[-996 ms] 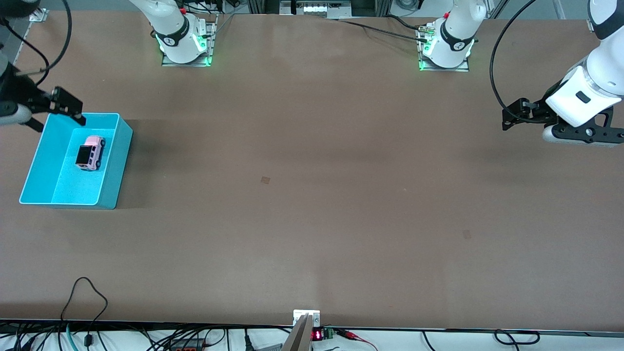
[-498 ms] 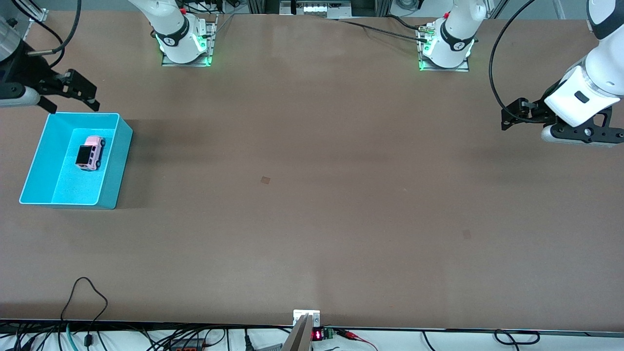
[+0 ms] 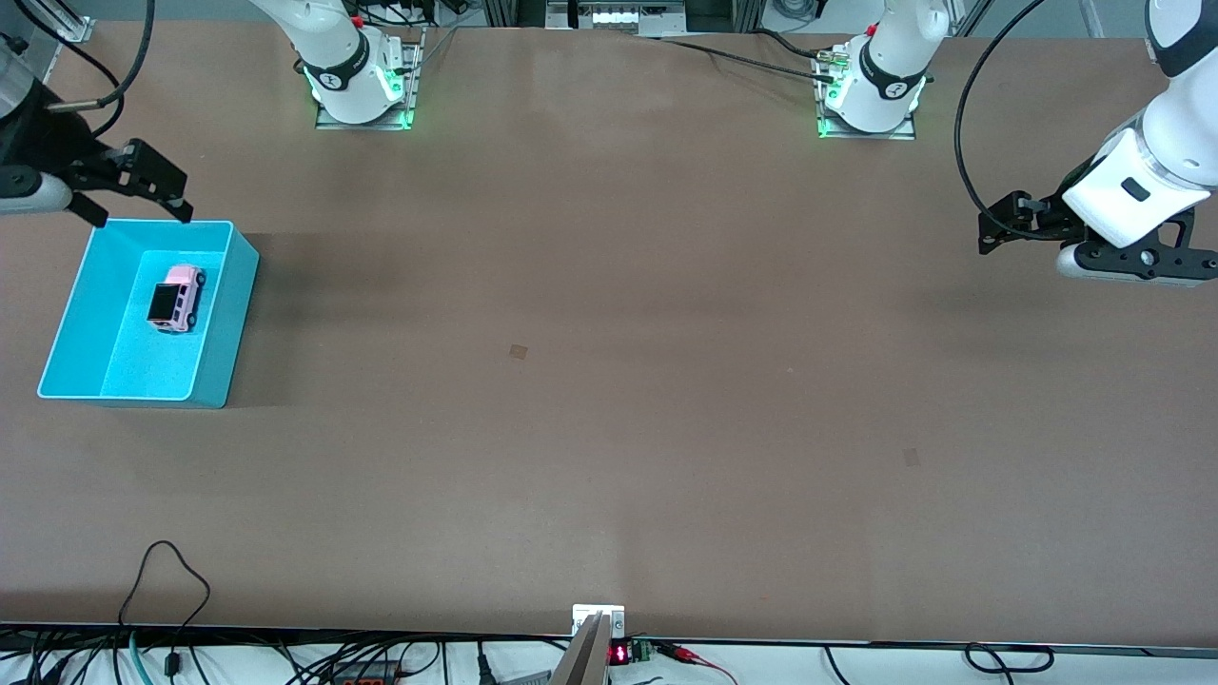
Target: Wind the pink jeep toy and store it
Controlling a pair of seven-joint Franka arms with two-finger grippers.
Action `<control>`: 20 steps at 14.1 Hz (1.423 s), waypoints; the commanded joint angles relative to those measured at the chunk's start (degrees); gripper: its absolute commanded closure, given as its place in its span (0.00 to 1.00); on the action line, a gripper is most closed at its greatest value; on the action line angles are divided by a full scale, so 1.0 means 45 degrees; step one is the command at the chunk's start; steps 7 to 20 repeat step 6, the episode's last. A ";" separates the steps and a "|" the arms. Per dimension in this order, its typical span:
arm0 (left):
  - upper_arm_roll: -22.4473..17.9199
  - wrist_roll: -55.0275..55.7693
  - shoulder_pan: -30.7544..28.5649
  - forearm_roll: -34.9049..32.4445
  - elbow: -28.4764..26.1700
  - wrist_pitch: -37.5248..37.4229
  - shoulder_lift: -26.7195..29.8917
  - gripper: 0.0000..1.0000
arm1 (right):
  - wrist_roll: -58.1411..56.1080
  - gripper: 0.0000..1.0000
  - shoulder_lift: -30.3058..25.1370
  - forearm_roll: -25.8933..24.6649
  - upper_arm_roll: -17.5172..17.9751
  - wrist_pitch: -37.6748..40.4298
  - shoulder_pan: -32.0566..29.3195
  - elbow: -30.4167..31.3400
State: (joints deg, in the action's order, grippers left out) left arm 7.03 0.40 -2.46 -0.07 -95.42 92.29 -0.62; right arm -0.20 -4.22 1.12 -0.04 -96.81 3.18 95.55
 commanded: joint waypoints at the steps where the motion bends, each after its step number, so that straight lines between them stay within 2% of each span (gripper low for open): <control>1: 0.0059 -0.0069 -0.0058 -0.0101 0.0228 -0.0196 -0.0058 0.00 | 0.0277 0.00 0.0510 -0.0054 -0.0109 0.0574 0.0133 -0.0823; 20: 0.0059 -0.0049 -0.0058 -0.0101 0.0228 -0.0196 -0.0058 0.00 | 0.0238 0.00 0.0509 0.0063 -0.0168 0.0614 0.0035 -0.0881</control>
